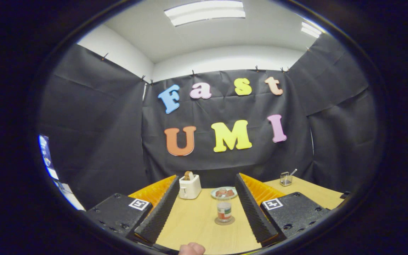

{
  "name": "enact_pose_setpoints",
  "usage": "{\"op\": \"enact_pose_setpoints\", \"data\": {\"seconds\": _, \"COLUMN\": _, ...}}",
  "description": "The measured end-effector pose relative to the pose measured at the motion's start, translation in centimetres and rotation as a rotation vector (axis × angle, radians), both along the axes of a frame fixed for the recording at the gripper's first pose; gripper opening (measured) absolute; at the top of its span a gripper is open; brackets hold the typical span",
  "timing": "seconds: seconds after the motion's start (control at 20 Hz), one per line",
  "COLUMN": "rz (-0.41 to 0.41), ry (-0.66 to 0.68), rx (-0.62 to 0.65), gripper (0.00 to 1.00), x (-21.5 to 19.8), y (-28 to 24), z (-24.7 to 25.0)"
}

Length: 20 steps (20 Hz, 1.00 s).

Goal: Take the bottle from table, then pour the juice into the cup, finally place the bottle on the coaster

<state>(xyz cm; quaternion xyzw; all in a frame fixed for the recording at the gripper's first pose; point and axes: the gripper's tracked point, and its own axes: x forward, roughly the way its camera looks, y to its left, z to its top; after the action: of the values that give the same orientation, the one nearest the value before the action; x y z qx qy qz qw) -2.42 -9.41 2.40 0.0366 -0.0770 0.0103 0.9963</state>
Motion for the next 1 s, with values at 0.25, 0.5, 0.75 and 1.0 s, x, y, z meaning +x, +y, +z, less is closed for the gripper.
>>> {"op": "enact_pose_setpoints", "data": {"seconds": 0.25, "rz": -0.002, "ry": -0.011, "rx": -0.009, "gripper": 1.0, "x": -1.5, "y": -1.3, "z": 0.2}}
{"op": "enact_pose_setpoints", "data": {"seconds": 0.5, "rz": -0.024, "ry": 0.0, "rx": -0.026, "gripper": 1.0, "x": -1.4, "y": -2.4, "z": -0.1}}
{"op": "enact_pose_setpoints", "data": {"seconds": 0.75, "rz": -0.025, "ry": 0.019, "rx": -0.041, "gripper": 1.0, "x": -1.3, "y": -2.4, "z": -0.6}}
{"op": "enact_pose_setpoints", "data": {"seconds": 1.0, "rz": -0.026, "ry": 0.032, "rx": -0.052, "gripper": 1.0, "x": -1.1, "y": -2.4, "z": -0.9}}
